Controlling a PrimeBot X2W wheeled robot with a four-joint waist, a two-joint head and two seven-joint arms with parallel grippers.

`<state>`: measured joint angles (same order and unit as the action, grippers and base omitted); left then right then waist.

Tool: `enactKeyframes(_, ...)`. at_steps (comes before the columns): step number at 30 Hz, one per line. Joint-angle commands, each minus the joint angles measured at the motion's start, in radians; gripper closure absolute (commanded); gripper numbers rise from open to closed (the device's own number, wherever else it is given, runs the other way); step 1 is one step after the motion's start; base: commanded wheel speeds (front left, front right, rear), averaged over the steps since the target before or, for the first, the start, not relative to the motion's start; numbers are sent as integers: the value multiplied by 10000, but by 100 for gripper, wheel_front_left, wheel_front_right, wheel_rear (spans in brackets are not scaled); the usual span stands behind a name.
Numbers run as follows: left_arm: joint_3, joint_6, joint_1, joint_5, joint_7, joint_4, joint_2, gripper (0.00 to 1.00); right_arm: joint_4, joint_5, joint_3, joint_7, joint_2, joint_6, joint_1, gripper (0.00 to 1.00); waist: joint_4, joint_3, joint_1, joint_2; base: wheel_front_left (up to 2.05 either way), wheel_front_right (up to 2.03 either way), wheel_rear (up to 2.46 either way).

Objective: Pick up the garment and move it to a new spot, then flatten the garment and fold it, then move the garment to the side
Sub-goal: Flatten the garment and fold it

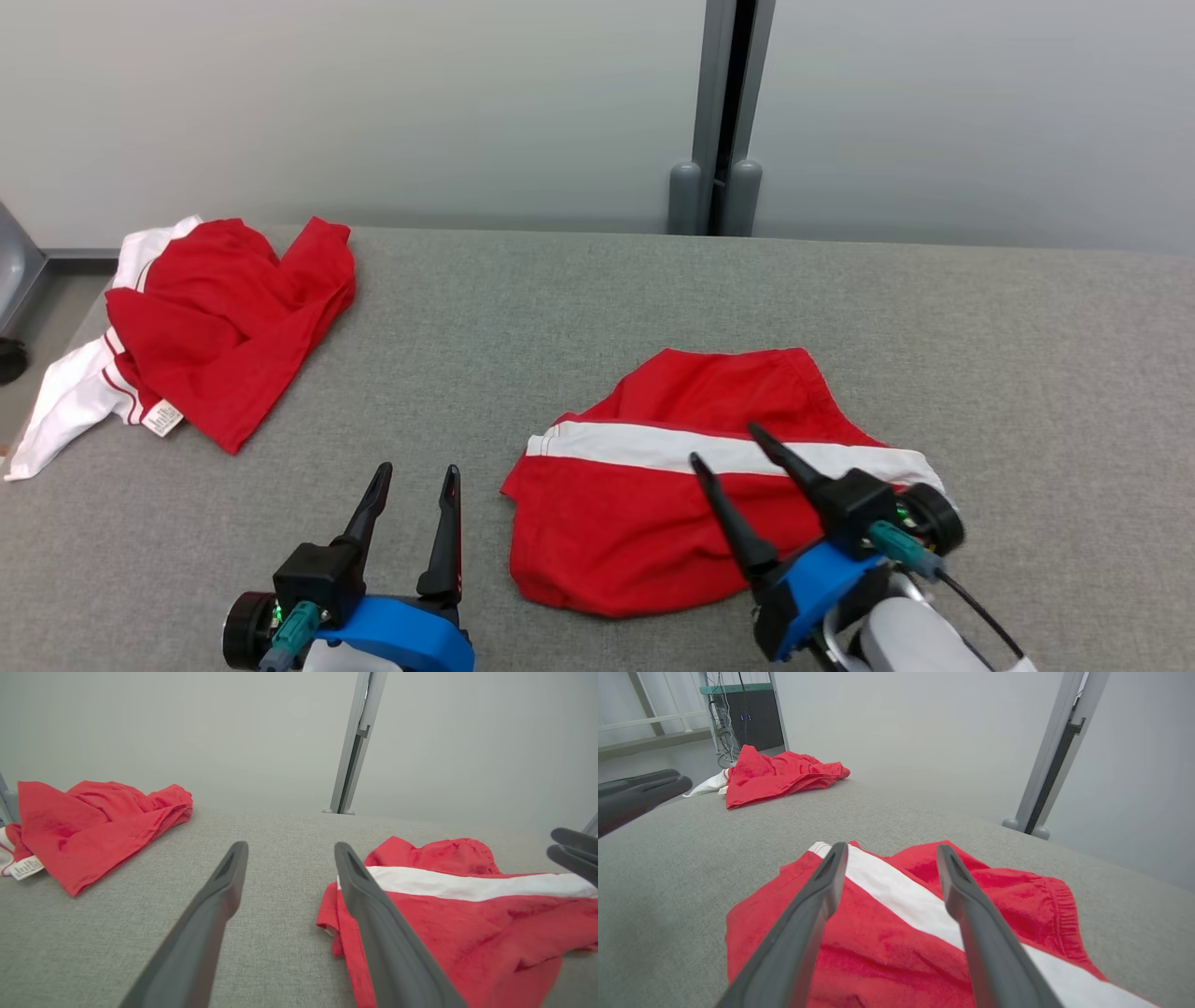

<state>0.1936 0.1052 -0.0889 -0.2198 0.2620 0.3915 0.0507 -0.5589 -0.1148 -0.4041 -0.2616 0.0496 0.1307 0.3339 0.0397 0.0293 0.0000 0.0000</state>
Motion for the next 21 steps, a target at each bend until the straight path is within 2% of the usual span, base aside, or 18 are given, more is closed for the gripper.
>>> enactKeyframes(1, -20, -19, -118, -26, 46, 16, -7, 0, 223, 118, 413, -43, 19, -1, -362, 0, -98, -98, 0, 0, 0, 0, 0)
enactKeyframes(6, -55, -86, 67, -107, 46, 18, -7, 0, 1107, 487, 2290, -38, 16, 1, -1410, 0, -260, -234, 0, 0, 0, 0, 0)
enactKeyframes(11, -40, -173, 291, -314, 46, -20, -7, 0, 1679, 359, 3514, -40, 11, 1, -2221, 0, -339, -262, 0, 0, 0, 0, 0)
enactKeyframes(21, -175, -264, 501, -332, 46, 48, -7, 0, 2104, 80, 3983, -41, 12, 1, -2805, 0, -390, -214, 0, 0, 0, 0, 0)
